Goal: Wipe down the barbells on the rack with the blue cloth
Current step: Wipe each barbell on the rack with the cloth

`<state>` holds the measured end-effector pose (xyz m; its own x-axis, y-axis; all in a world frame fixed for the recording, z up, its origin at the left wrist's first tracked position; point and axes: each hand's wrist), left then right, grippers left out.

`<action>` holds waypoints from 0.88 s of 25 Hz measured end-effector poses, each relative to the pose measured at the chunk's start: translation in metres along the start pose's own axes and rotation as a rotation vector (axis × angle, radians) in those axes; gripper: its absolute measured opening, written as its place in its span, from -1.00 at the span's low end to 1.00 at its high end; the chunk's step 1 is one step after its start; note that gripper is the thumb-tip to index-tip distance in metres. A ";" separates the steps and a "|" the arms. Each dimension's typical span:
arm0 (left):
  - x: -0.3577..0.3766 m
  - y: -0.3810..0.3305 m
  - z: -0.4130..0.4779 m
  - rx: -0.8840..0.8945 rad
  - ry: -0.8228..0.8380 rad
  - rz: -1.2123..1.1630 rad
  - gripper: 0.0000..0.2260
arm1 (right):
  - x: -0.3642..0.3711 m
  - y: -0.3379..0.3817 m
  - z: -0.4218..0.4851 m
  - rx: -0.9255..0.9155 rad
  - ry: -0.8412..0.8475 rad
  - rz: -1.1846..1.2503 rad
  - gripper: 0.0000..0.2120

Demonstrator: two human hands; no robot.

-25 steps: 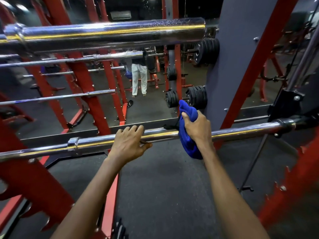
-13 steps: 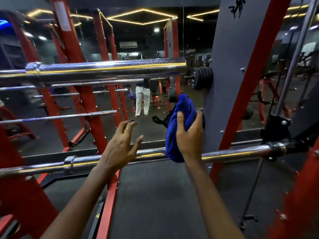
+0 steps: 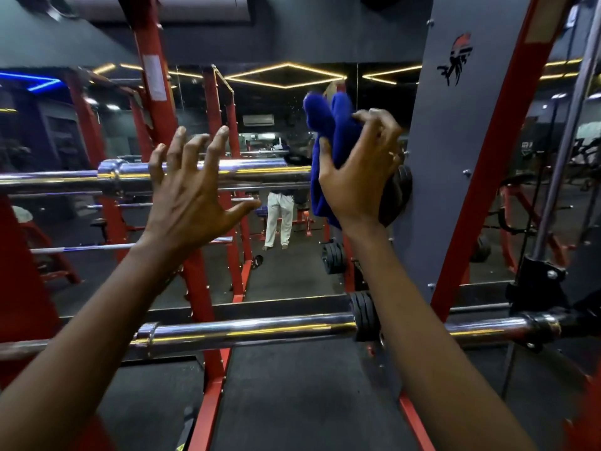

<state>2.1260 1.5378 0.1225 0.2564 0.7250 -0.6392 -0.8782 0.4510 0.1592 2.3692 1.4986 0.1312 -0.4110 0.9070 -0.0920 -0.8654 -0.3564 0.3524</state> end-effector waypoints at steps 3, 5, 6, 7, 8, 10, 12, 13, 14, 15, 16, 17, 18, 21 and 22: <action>-0.001 0.023 0.008 0.021 0.051 0.064 -0.01 | 0.011 -0.012 -0.002 -0.008 0.094 -0.064 -0.59; 0.002 0.034 0.012 0.084 0.066 0.099 -0.07 | 0.012 -0.009 -0.008 -0.017 0.168 -0.108 -0.56; 0.005 0.037 0.014 0.109 0.074 0.116 -0.09 | 0.013 -0.006 -0.009 -0.045 0.211 -0.141 -0.54; 0.007 0.040 0.015 0.125 0.073 0.129 -0.12 | 0.013 -0.003 -0.011 -0.092 0.258 -0.158 -0.53; 0.011 0.042 0.016 0.136 0.056 0.137 -0.16 | 0.013 -0.001 -0.010 -0.148 0.307 -0.153 -0.54; 0.017 0.044 0.016 0.154 0.008 0.143 -0.24 | 0.009 -0.006 -0.001 -0.207 0.381 -0.078 -0.57; 0.020 0.047 0.017 0.181 -0.027 0.141 -0.29 | 0.007 -0.011 0.010 -0.180 0.337 0.041 -0.63; 0.018 0.049 0.019 0.196 -0.029 0.135 -0.31 | 0.009 -0.009 0.014 -0.160 0.289 0.059 -0.70; 0.016 0.052 0.022 0.212 -0.015 0.129 -0.32 | 0.013 -0.003 0.013 -0.151 0.264 0.032 -0.78; 0.012 0.055 0.026 0.230 0.010 0.124 -0.31 | 0.020 0.006 0.010 -0.161 0.265 -0.014 -0.83; 0.009 0.059 0.030 0.252 0.036 0.121 -0.29 | 0.028 0.015 0.005 -0.193 0.281 -0.060 -0.84; 0.006 0.062 0.034 0.271 0.052 0.119 -0.28 | 0.036 0.022 0.000 -0.239 0.309 -0.093 -0.81; 0.005 0.065 0.037 0.284 0.055 0.122 -0.28 | 0.040 0.023 -0.003 -0.290 0.348 -0.111 -0.76; 0.007 0.066 0.037 0.305 0.022 0.141 -0.30 | 0.027 0.004 0.006 -0.346 0.379 -0.128 -0.66; 0.007 0.065 0.037 0.307 0.012 0.143 -0.31 | 0.021 -0.006 0.010 -0.295 0.340 -0.128 -0.65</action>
<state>2.0852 1.5918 0.1557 0.1334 0.7870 -0.6024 -0.7416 0.4825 0.4661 2.3688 1.5217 0.1369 -0.3234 0.8406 -0.4345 -0.9397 -0.3392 0.0432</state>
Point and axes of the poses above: each hand's wrist, its own z-axis towards the middle knuckle, its own x-axis out of the palm, y = z × x, and after that the axes turned 13 degrees about y, right-handed
